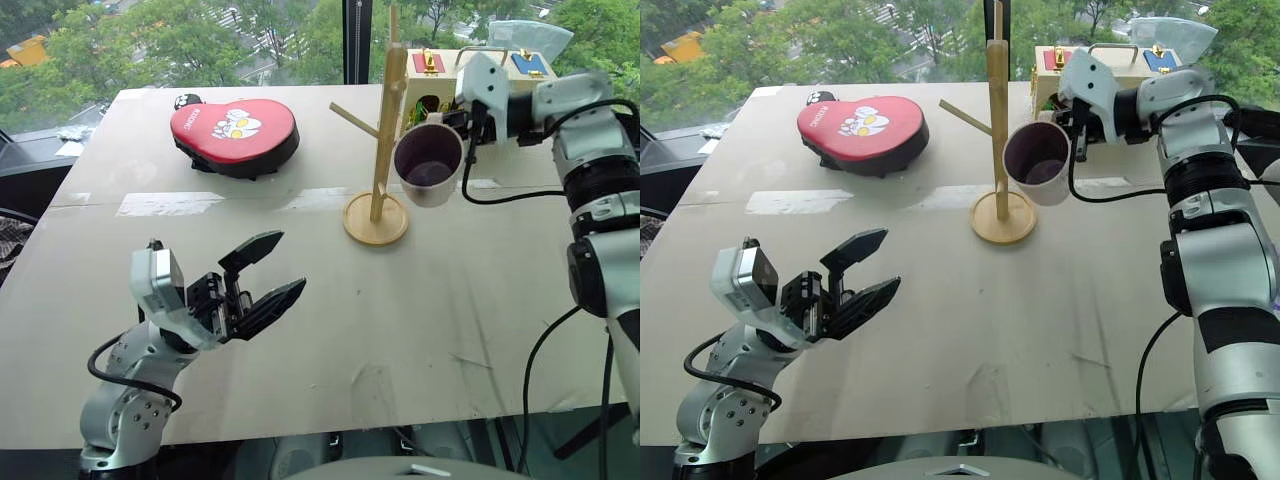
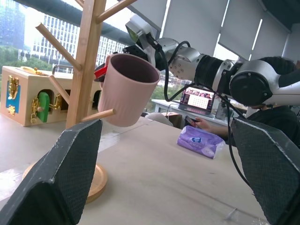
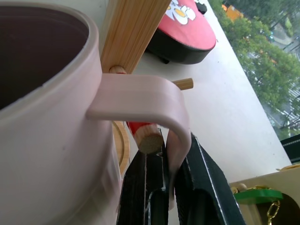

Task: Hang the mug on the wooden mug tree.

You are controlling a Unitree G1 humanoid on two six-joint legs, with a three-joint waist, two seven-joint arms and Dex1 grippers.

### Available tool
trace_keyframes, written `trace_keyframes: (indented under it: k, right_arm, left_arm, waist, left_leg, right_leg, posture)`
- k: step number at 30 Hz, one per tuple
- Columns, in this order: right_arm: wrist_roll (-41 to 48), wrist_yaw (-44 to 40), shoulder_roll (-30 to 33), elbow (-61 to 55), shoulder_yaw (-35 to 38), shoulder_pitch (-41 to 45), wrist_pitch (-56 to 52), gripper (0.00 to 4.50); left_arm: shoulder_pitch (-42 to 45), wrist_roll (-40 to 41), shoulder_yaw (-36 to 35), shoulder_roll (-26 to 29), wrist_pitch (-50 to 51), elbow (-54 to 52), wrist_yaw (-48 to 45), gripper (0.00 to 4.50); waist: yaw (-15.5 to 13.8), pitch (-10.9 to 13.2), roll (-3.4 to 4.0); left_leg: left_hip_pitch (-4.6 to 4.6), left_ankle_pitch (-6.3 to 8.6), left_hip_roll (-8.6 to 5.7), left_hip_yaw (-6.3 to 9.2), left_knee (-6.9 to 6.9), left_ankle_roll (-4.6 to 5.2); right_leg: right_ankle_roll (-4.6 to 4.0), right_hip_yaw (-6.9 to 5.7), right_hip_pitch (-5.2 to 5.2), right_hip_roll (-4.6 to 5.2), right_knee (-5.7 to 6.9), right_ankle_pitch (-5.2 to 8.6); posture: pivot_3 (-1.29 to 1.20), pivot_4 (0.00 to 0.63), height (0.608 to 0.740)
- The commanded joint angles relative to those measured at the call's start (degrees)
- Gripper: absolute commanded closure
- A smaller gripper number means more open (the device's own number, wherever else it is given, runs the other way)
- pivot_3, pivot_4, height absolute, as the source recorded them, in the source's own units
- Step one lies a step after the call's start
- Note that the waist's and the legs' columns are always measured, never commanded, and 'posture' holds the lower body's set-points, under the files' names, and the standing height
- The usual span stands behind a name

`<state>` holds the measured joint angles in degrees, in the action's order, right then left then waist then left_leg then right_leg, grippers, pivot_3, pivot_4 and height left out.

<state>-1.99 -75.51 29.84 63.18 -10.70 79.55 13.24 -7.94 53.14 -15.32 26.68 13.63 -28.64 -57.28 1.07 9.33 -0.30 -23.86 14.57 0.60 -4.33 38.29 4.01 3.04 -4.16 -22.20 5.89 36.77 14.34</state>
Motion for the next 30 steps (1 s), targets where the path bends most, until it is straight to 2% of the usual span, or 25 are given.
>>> trace_keyframes:
  k: [1, 2, 5, 9, 10, 19, 24, 26, 30]
  right_arm:
    - [-2.18, 2.02, -0.46, 1.2, -0.17, 3.31, 1.55, 4.39]
    - [-2.43, 1.15, -0.89, 1.78, -0.2, 3.72, 1.53, 4.39]
    - [-3.44, 1.98, -1.51, 2.79, -0.07, 4.55, 2.13, 3.7]
    - [-4.0, 4.08, -0.84, 2.76, 0.72, 4.65, 3.5, 1.99]
    - [-3.67, 4.0, -0.42, 2.67, 1.19, 4.67, 3.31, 1.79]
    - [-0.94, 3.61, 7.4, -2.25, 5.42, 1.27, 0.88, 1.79]
    - [2.85, 3.65, 14.05, -12.88, 9.75, -7.52, -5.8, 1.79]
    - [4.45, 4.13, 16.64, -19.1, 11.72, -13.29, -8.65, 1.79]
    - [12.45, 5.85, 22.06, -40.2, 22.21, -36.43, -20.8, 1.79]
  left_arm:
    - [-0.35, 0.68, -0.38, -0.03, -0.59, -2.86, 0.62, 0.0]
    - [-0.56, 0.55, -0.34, -0.18, -0.74, -2.97, 0.83, 0.0]
    - [-0.98, 0.34, -0.17, -0.59, -1.12, -3.38, 1.46, 0.0]
    - [-1.03, 0.75, -0.51, -1.1, -1.55, -3.42, 1.77, 0.0]
    - [-0.99, 0.91, -0.67, -1.21, -1.66, -3.37, 1.76, 0.0]
    - [-2.1, 0.31, -0.98, -1.85, -3.26, -0.76, -0.93, 0.0]
    - [-1.59, -3.1, 0.61, -1.26, -4.19, -0.17, -0.92, 0.0]
    - [-1.28, -4.86, 1.02, -0.96, -4.92, 0.29, -1.23, 0.0]
    - [-1.71, -8.66, 1.62, 1.04, -5.16, 1.72, -1.4, 0.0]
  waist:
    - [0.01, 0.0, 0.01]
    - [0.02, 0.01, 0.01]
    - [0.06, 0.01, 0.02]
    - [-0.01, 0.02, 0.03]
    - [-0.01, 0.02, 0.03]
    - [-0.11, 0.02, 0.03]
    - [-0.29, 0.02, 0.03]
    - [-0.25, 0.02, 0.04]
    - [-0.93, 0.0, 0.0]
  left_leg:
    - [0.0, 0.0, 0.0, 0.0, 0.0, -0.01]
    - [0.0, 0.0, 0.0, 0.01, 0.0, -0.01]
    - [0.0, -0.01, 0.0, 0.0, -0.01, -0.02]
    - [0.0, 0.0, 0.0, 0.01, -0.01, -0.02]
    - [0.0, 0.0, 0.0, 0.01, -0.01, -0.02]
    - [0.0, -0.01, -0.01, 0.0, -0.01, -0.02]
    - [0.0, 0.0, -0.01, 0.02, 0.0, -0.02]
    - [0.01, -0.01, -0.01, 0.01, 0.01, -0.02]
    - [0.0, 0.0, 0.0, 0.16, 0.01, -0.02]
  right_leg:
    - [0.0, 0.0, 0.0, 0.0, 0.0, 0.0]
    - [0.0, -0.01, 0.0, -0.01, 0.0, 0.0]
    - [0.0, 0.0, 0.0, -0.01, 0.0, 0.0]
    - [0.0, -0.01, 0.0, 0.0, -0.01, 0.0]
    - [0.0, -0.01, 0.0, 0.0, 0.0, 0.0]
    - [0.0, -0.01, 0.01, 0.01, -0.03, 0.0]
    - [0.0, -0.04, 0.06, 0.07, -0.04, 0.0]
    - [0.0, -0.03, 0.06, 0.09, -0.02, 0.0]
    - [-0.02, -0.03, 0.16, 0.14, -0.08, 0.01]
  posture:
    - [0.0, 0.15, 0.731]
    - [0.0, 0.15, 0.731]
    - [0.0, 0.15, 0.731]
    - [0.0, 0.15, 0.731]
    - [0.0, 0.15, 0.731]
    - [0.0, 0.15, 0.731]
    - [0.0, 0.15, 0.731]
    - [0.0, 0.15, 0.731]
    - [0.0, 0.15, 0.731]
